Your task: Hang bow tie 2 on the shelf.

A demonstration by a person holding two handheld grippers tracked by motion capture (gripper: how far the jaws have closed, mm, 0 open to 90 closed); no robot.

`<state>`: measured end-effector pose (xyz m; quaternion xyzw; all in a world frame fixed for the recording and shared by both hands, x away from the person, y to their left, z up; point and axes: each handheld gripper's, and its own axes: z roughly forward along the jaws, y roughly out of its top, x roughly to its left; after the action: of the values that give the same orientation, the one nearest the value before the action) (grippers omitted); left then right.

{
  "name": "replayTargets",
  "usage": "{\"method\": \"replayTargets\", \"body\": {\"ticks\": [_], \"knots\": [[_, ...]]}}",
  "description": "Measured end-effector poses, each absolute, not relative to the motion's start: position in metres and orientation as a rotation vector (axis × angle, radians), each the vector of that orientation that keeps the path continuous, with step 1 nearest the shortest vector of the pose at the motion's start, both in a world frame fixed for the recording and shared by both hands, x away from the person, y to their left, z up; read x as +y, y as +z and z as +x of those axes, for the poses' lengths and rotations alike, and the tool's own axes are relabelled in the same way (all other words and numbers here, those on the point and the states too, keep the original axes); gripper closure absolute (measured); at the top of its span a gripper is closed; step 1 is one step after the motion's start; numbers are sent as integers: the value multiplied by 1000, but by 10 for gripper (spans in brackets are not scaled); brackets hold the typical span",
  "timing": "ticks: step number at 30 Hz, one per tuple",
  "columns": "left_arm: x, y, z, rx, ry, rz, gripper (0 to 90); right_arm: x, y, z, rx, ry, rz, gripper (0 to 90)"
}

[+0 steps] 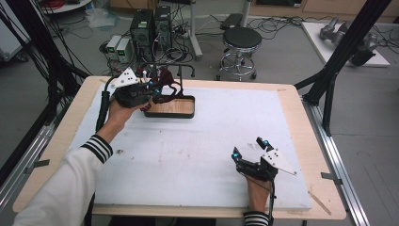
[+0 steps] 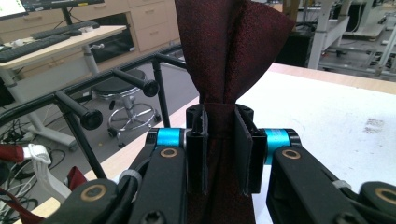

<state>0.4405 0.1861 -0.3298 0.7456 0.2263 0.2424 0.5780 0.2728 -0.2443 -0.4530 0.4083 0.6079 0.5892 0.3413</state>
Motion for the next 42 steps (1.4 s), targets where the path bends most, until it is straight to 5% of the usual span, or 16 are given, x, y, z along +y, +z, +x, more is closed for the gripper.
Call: {"method": "replayTargets", "body": {"ticks": [42], "knots": [[167, -330, 460, 828, 725, 1575, 766, -245, -453, 273, 1577, 1540, 1076, 35]]}}
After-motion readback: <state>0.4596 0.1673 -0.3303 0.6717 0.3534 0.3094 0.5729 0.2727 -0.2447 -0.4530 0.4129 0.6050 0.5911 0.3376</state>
